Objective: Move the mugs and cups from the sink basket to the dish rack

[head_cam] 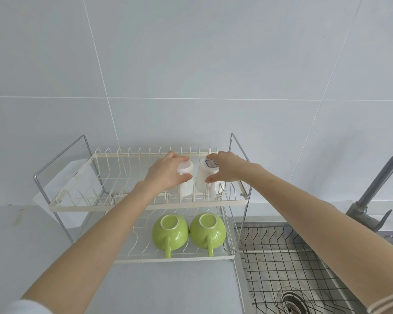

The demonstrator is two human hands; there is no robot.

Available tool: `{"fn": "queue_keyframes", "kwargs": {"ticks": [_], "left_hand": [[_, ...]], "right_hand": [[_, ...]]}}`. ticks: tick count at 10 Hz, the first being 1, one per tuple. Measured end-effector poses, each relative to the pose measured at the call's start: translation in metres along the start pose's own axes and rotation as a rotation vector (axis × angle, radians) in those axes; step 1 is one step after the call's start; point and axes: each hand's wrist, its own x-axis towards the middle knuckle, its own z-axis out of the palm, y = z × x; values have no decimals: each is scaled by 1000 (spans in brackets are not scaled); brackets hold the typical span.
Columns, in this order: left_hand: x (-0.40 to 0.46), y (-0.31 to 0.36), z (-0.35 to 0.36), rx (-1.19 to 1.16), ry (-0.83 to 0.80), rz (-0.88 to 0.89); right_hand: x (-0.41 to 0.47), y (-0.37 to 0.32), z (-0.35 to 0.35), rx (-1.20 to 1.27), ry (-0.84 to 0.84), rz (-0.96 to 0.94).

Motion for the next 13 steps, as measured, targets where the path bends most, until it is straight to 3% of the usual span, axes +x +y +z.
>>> {"fn": "queue_keyframes", "kwargs": {"ticks": [9, 11, 13], "left_hand": [[1, -1, 4, -10, 0, 6], [-2, 4, -7, 118, -101, 14], [-2, 13, -31, 186, -79, 20]], "right_hand": [[0, 0, 5, 32, -9, 12], [0, -2, 2, -49, -92, 39], [-10, -9, -14, -110, -29, 11]]}}
